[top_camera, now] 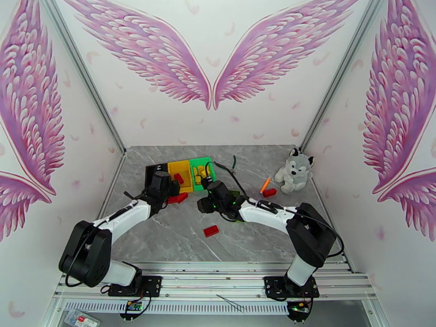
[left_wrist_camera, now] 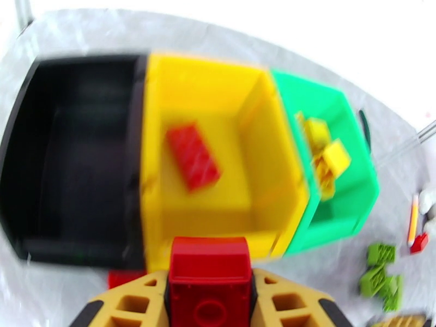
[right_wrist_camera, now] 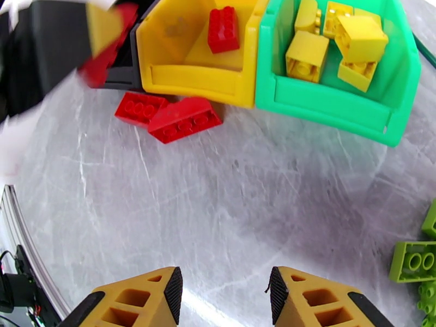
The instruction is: Sort the legos into containers by color
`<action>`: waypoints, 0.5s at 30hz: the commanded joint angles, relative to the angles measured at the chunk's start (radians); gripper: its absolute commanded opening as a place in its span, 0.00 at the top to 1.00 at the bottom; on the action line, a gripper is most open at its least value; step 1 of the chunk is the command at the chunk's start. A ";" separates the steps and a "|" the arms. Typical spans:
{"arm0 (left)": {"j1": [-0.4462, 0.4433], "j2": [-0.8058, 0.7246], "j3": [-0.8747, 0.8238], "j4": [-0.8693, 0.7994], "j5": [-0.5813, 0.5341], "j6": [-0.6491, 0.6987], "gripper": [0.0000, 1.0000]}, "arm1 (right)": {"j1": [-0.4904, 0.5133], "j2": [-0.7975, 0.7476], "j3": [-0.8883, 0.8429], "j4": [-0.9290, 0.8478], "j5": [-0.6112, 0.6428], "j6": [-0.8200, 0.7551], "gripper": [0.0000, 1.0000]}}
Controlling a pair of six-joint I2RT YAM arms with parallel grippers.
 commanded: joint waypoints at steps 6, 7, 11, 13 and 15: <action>0.057 0.169 0.191 0.021 0.072 0.022 0.30 | 0.009 -0.112 -0.072 -0.013 0.067 0.023 0.49; 0.055 0.167 0.194 0.022 0.076 0.023 0.27 | 0.009 -0.114 -0.075 -0.015 0.074 0.024 0.49; 0.037 0.137 0.165 0.025 0.065 0.035 0.22 | 0.009 -0.111 -0.083 -0.018 0.087 0.027 0.48; 0.029 0.109 0.131 0.032 0.060 0.038 0.21 | 0.008 -0.101 -0.080 -0.018 0.090 0.029 0.47; 0.020 0.072 0.086 0.044 0.055 0.041 0.19 | 0.007 -0.085 -0.071 -0.024 0.094 0.033 0.46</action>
